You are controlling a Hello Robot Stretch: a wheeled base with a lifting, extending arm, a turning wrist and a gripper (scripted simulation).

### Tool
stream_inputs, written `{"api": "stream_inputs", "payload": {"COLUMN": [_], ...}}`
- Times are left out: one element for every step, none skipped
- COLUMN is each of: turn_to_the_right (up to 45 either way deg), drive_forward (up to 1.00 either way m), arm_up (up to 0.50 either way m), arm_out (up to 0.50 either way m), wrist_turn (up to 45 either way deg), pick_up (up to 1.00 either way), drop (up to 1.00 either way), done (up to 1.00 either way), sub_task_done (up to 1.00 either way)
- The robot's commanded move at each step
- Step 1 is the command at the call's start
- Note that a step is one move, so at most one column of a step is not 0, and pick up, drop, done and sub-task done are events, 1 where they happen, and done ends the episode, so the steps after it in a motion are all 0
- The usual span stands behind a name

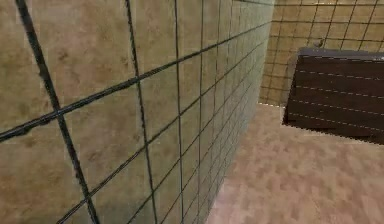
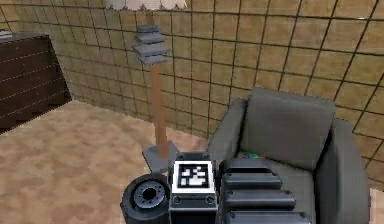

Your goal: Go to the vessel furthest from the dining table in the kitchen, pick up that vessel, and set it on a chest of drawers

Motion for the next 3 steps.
{"api": "stream_inputs", "payload": {"turn_to_the_right": [45.0,45.0,27.0], "drive_forward": [0.0,0.0,0.0], "arm_up": [0.0,0.0,0.0], "arm_out": [0.0,0.0,0.0], "wrist_turn": [0.0,0.0,0.0], "pick_up": [0.0,0.0,0.0], "drop": [0.0,0.0,0.0], "done": [0.0,0.0,0.0], "sub_task_done": [0.0,0.0,0.0]}}
